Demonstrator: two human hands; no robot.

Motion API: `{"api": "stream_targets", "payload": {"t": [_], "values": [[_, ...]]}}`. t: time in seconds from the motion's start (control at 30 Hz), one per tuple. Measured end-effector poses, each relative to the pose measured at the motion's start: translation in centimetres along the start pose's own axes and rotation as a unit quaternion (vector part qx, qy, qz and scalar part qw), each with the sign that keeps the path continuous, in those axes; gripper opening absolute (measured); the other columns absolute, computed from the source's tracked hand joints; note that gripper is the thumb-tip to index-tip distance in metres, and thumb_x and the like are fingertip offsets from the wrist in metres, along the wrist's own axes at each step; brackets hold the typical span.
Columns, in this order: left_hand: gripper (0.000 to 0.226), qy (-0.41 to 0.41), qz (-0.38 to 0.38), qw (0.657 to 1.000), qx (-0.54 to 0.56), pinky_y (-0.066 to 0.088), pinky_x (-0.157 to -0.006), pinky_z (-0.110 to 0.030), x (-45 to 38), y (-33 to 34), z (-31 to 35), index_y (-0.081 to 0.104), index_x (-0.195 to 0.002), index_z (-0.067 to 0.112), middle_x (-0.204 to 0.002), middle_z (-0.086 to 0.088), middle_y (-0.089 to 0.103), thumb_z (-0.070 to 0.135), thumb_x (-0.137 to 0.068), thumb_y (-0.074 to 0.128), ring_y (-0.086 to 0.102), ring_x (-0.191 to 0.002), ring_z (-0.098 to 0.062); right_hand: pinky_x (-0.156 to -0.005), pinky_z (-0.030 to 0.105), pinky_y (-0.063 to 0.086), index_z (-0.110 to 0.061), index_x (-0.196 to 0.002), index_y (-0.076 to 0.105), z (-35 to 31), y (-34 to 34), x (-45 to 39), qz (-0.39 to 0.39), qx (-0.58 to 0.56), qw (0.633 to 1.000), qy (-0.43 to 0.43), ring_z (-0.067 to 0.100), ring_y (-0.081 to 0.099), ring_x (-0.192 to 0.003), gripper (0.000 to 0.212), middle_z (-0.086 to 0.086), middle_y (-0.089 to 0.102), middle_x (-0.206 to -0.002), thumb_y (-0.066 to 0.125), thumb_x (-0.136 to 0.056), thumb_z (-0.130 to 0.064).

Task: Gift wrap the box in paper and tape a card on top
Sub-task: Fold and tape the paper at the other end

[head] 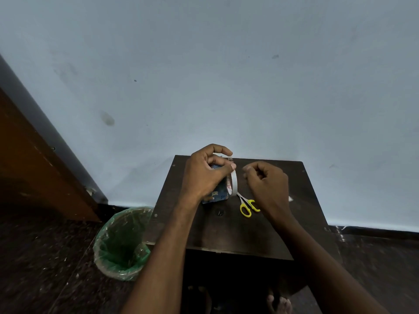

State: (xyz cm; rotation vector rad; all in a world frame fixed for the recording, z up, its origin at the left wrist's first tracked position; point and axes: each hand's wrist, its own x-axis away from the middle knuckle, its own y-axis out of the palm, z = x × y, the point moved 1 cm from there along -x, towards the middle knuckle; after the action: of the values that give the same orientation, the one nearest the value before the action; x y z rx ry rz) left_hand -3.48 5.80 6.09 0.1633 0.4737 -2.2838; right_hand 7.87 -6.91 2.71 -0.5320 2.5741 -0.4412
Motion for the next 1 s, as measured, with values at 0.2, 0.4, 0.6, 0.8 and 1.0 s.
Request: {"api": "stream_targets", "payload": {"t": [0.2,0.4,0.6,0.8,1.0], "values": [[0.026,0.034,-0.018,0.996,-0.075,0.054,-0.087,-0.023,-0.1,0.3,-0.5,0.076,-0.104,0.027,-0.078,0.015,0.079,0.013,-0.085,0.084,0.075,-0.088,-0.001,-0.068,0.027,0.049,-0.025,-0.07,0.071,3.7,-1.2,-1.3,-0.231,0.261,0.933,0.089,0.016,0.069,-0.081,0.015,-0.011,0.069,-0.073,0.071,-0.074,-0.011],[0.029,0.047,-0.018,0.994,-0.098,0.053,-0.086,-0.022,0.0,0.7,-0.6,0.076,-0.107,0.031,-0.077,0.018,0.078,0.013,-0.085,0.084,0.073,-0.085,-0.001,-0.061,0.03,0.046,-0.015,-0.069,0.059,3.5,-0.1,-0.1,-0.236,0.325,0.915,0.038,0.023,0.063,-0.077,0.018,0.001,0.064,-0.076,0.076,-0.073,-0.02],[0.044,0.047,-0.018,0.993,-0.102,0.051,-0.099,-0.022,-0.2,0.6,-0.7,0.073,-0.124,0.031,-0.08,0.018,0.079,0.017,-0.085,0.085,0.073,-0.097,0.001,-0.058,0.03,0.047,-0.019,-0.071,0.061,2.8,0.3,0.3,-0.135,0.27,0.953,-0.025,0.019,0.062,-0.073,0.01,-0.004,0.062,-0.074,0.067,-0.08,-0.02],[0.044,0.051,-0.031,0.992,-0.112,0.049,-0.094,-0.016,-0.3,0.5,-0.7,0.074,-0.125,0.03,-0.082,0.019,0.079,0.017,-0.085,0.086,0.073,-0.096,0.002,-0.079,0.028,0.056,-0.019,-0.102,0.078,0.0,-0.6,-1.0,-0.053,-0.104,0.993,-0.036,0.011,0.072,-0.09,0.016,-0.009,0.076,-0.099,0.076,-0.086,-0.02],[0.04,0.07,-0.036,0.987,-0.141,0.06,-0.09,-0.028,-0.4,0.6,-0.9,0.077,-0.122,0.03,-0.081,0.02,0.078,0.017,-0.085,0.085,0.074,-0.092,0.002,-0.062,0.021,0.048,-0.018,-0.102,0.077,-0.4,-0.5,-1.1,-0.049,-0.065,0.982,-0.171,0.015,0.067,-0.09,0.021,-0.005,0.07,-0.103,0.087,-0.083,-0.018]]}}
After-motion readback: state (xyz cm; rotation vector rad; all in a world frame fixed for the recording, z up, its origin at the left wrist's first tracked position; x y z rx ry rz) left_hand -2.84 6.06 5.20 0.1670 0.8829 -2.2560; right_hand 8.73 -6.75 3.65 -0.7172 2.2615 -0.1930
